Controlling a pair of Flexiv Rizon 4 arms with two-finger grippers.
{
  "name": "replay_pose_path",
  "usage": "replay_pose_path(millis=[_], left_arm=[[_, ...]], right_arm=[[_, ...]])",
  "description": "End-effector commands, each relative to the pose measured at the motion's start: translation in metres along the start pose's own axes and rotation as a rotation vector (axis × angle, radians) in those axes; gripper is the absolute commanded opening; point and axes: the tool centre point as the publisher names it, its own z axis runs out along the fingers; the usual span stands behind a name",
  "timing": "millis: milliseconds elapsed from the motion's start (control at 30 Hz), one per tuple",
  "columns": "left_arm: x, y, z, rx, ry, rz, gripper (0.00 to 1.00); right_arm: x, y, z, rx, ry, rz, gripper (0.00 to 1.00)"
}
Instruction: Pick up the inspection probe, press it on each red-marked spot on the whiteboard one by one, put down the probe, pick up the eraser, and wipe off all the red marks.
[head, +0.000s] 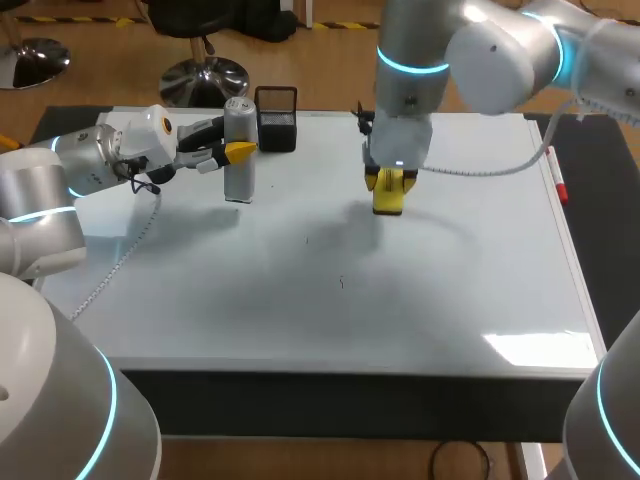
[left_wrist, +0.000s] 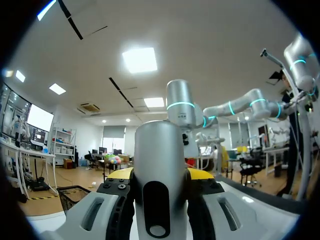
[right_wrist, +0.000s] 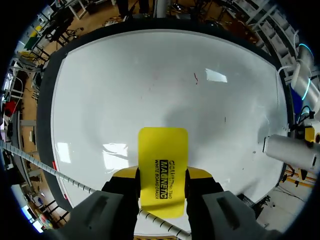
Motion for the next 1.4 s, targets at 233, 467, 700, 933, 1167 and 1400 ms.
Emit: replay_pose_path(millis=[233,467,700,933,1167,1400], left_arm=[[0.001,-0.002,0.001,-0.003,-0.001,0.000,0.00],[0.001,-0.002,0.001,-0.003,-0.001,0.000,0.00],[0.001,-0.002,0.001,-0.003,-0.001,0.000,0.00],[0.001,-0.002,0.001,-0.003,-0.001,0.000,0.00],[0.001,-0.002,0.001,-0.003,-0.001,0.000,0.00],[0.001,-0.002,0.001,-0.003,-0.001,0.000,0.00]], right_arm=[[-0.003,-0.010,0.003,-0.029,0.000,-0.005,0.00],[-0.003,-0.010,0.003,-0.029,0.000,-0.005,0.00],[-0.003,-0.010,0.003,-0.029,0.000,-0.005,0.00],[-0.002,-0.023,0.012,-0.033,0.024,-0.005,0.00],[-0.005,-0.052,0.018,-0.021,0.041,-0.020,0.00],[-0.008,-0.079,0.025,-0.021,0.015,-0.038,0.00]])
